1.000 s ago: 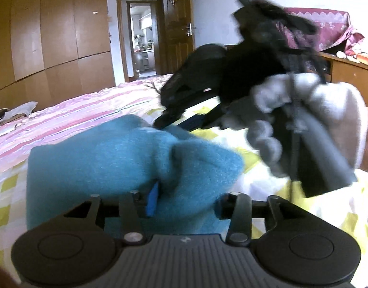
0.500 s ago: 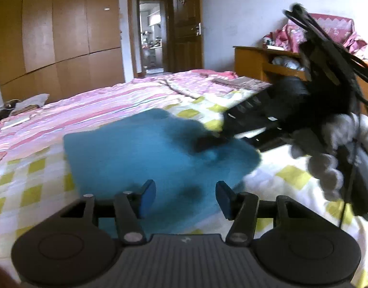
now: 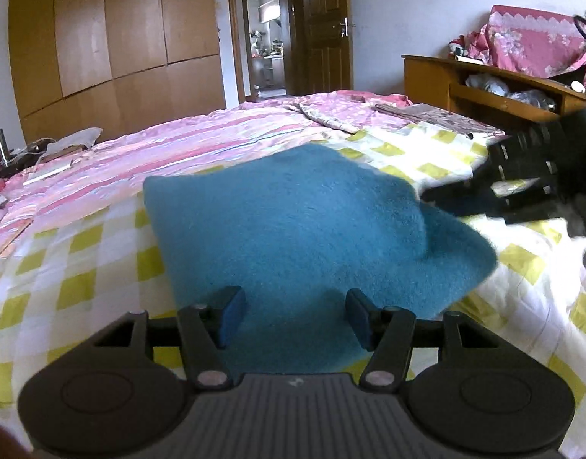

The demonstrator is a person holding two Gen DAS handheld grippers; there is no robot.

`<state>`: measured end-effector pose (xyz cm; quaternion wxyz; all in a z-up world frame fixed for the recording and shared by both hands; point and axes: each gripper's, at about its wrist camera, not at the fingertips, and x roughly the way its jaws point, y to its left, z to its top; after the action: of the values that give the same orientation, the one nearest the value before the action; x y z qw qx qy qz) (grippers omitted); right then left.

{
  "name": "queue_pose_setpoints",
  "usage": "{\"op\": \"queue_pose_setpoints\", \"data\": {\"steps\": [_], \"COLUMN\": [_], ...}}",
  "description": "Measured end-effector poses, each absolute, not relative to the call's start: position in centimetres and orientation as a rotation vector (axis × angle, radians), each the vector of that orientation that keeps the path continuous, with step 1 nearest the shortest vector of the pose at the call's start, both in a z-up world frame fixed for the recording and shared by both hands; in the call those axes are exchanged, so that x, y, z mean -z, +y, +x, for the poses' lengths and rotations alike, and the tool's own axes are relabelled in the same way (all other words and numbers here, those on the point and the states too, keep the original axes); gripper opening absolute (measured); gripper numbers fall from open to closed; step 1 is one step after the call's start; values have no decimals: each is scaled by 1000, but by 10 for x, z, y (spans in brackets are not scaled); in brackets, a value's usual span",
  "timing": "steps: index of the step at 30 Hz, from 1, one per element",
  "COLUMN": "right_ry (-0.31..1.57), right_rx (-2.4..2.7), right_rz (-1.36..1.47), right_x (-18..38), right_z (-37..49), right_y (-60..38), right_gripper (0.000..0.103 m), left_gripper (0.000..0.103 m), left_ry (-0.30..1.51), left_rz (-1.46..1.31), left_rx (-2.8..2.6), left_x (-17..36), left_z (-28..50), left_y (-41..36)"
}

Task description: Fold small clothes

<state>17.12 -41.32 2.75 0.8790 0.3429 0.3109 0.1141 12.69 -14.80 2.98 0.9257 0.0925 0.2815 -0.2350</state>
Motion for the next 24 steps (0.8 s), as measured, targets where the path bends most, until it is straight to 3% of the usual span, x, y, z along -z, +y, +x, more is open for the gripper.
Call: {"op": "queue_pose_setpoints", "data": {"steps": [1,7,8,10,12,16,20,24], "right_ry": [642,708,714,701,670,512,597,562], "right_rx": [-227,-209,-208,-210,-222,-251,-123,-105], "right_rz": [731,730,735,734,744,768,856,889], "right_x": [-29,-14,-11,-13,-21,-33,13,13], "right_z": [179,243,250,256,252,216,222,216], "right_y": [-415,-400,-395,-389,-389,-402,-418,-428], "right_gripper": [47,59,58,30,24,21,20,19], "left_gripper": [63,64,64,64,64,64,65,66], "left_ry": [579,583,582,579,566,511,536,517], "left_rz": [186,203,206,212,200,150,180,253], "left_rx": [483,484,485,486,489,482,486,503], "left_x": [-30,-31,-31,-33,-37,-45,-33,-32], "left_z": [127,131,131,133,132,131,139,132], "left_y": [-148,-150,-151,-152,-151,-147,-161,-173]}}
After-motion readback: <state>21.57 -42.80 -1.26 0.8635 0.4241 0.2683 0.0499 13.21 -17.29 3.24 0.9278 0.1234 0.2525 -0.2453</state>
